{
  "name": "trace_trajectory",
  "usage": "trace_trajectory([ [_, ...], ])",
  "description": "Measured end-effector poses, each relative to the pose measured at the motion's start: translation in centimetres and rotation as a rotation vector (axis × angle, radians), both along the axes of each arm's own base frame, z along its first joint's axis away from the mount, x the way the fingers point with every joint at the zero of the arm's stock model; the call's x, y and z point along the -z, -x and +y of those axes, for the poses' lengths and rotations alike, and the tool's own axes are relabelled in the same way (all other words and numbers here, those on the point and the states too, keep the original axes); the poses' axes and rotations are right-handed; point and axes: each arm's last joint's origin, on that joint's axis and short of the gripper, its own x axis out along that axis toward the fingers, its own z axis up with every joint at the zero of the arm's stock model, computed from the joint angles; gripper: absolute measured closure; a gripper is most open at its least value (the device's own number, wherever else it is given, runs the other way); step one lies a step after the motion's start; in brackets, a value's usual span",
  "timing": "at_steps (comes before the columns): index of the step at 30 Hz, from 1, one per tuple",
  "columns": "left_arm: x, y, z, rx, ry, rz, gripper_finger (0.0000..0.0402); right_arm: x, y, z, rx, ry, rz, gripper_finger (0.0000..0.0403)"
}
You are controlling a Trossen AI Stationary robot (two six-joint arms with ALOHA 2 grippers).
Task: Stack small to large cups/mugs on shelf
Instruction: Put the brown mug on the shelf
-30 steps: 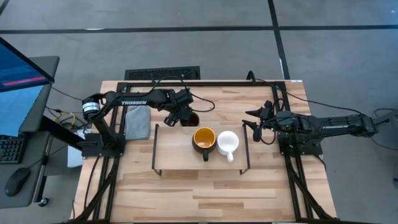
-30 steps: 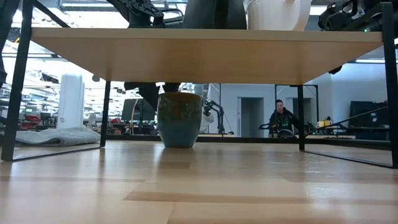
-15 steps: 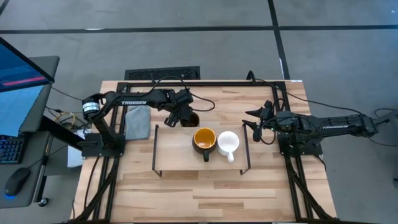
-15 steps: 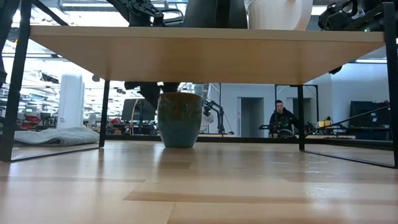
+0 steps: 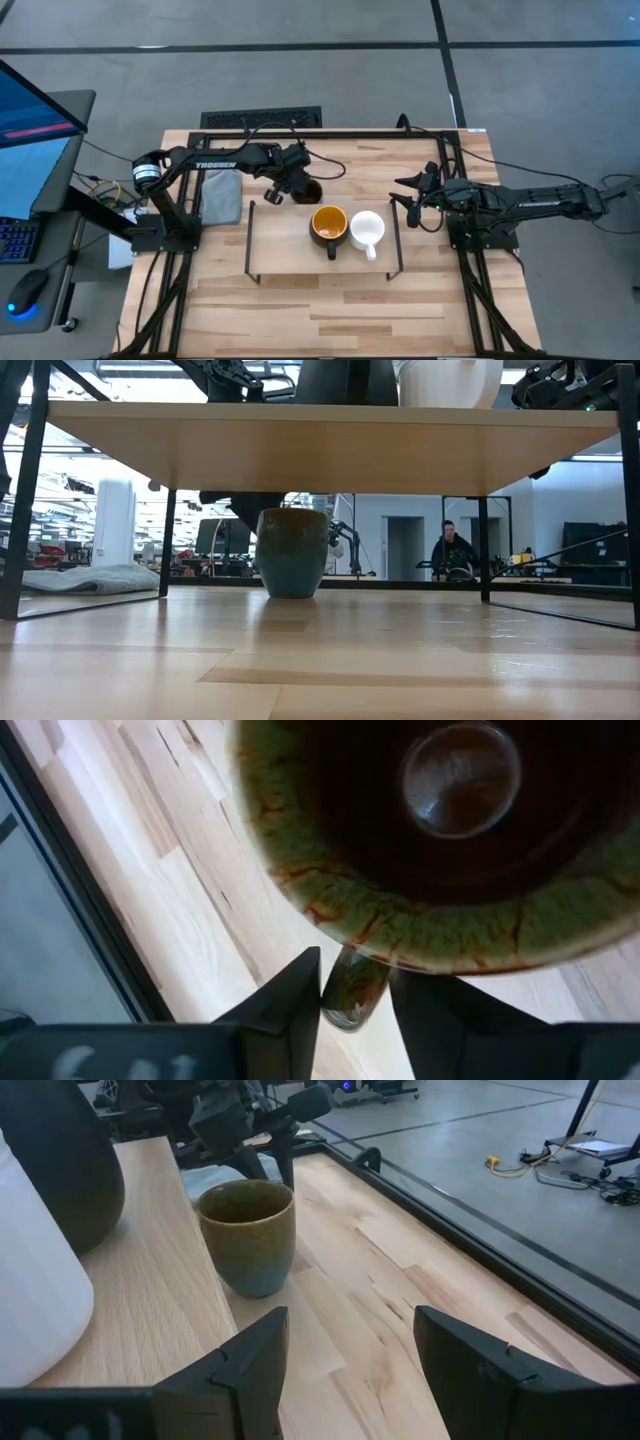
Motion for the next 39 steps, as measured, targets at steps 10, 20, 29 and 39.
trace_trajectory([
  [10, 0.3, 0.1, -0.1, -0.012, 0.041, 0.0, 0.035, 0.0, 0.0, 0.0, 0.0, 0.0, 0.003, 0.0163],
  [20, 0.3, 0.1, -0.1, -0.013, 0.034, 0.001, 0.0357, 0.0, 0.0, 0.0, 0.0, 0.0, 0.003, 0.0163],
  [29, 0.4, 0.5, 0.4, -0.07, 0.029, 0.011, 0.0357, 0.0, 0.0, 0.0, 0.0, 0.0, 0.003, 0.0163],
  [39, -0.9, 0.6, 1.0, -0.151, 0.064, 0.007, 0.0357, 0.0, 0.0, 0.0, 0.0, 0.0, 0.003, 0.0163],
])
